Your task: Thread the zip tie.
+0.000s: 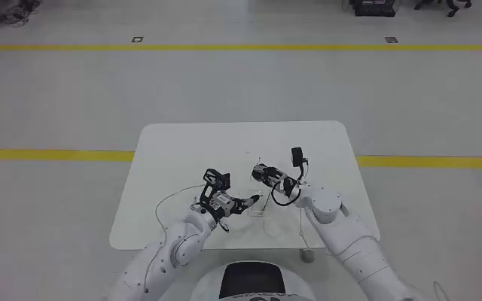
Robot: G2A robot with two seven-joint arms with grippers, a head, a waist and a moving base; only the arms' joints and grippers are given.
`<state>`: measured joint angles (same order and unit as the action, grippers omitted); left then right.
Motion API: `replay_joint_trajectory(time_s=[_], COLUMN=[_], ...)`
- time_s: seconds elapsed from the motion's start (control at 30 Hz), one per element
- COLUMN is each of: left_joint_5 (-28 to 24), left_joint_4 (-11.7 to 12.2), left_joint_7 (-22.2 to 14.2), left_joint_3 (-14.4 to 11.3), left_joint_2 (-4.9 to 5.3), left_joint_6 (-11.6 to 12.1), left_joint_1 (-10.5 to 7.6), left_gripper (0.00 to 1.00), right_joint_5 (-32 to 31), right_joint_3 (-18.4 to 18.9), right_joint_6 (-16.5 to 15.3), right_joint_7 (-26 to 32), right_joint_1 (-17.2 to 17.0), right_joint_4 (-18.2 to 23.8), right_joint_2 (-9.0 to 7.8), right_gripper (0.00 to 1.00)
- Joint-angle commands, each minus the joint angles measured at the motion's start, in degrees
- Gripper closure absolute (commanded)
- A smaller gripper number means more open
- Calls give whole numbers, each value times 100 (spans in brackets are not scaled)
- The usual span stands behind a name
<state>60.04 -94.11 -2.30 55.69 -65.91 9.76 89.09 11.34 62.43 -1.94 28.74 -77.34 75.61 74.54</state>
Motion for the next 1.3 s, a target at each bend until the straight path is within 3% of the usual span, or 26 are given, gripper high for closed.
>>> replay_joint_trajectory(time_s=[0.0,0.1,0.33,0.57,0.73,1.2,1.23,1.27], left_joint_5=[-57,286,465,469,538,627,644,669], left_joint_4=[83,152,470,478,529,598,598,600], left_joint_7=[130,250,670,662,898,1056,1057,1065], left_joint_3=[-27,-90,-349,-366,-385,-428,-428,-423], left_joint_2=[-6,-6,-78,-80,-96,-107,-105,-103], left_joint_6=[91,20,-47,-5,-204,-191,-193,-211], left_joint_1=[-7,-71,-264,-291,-293,-344,-344,-343], left_gripper=[0,0,0,0,0,0,3,16], right_joint_5=[0,4,98,97,148,143,138,129], right_joint_3=[0,-25,-131,-133,-128,-80,-69,-54], right_joint_6=[0,-23,-124,-131,-222,-296,-307,-326], right_joint_7=[0,-132,-225,-259,-336,-471,-471,-467], right_joint_1=[0,-45,-46,-60,-129,-215,-226,-242], right_joint_4=[0,59,27,39,113,238,252,279], right_joint_2=[0,10,48,50,55,50,47,43], right_gripper=[100,100,100,100,100,100,100,100])
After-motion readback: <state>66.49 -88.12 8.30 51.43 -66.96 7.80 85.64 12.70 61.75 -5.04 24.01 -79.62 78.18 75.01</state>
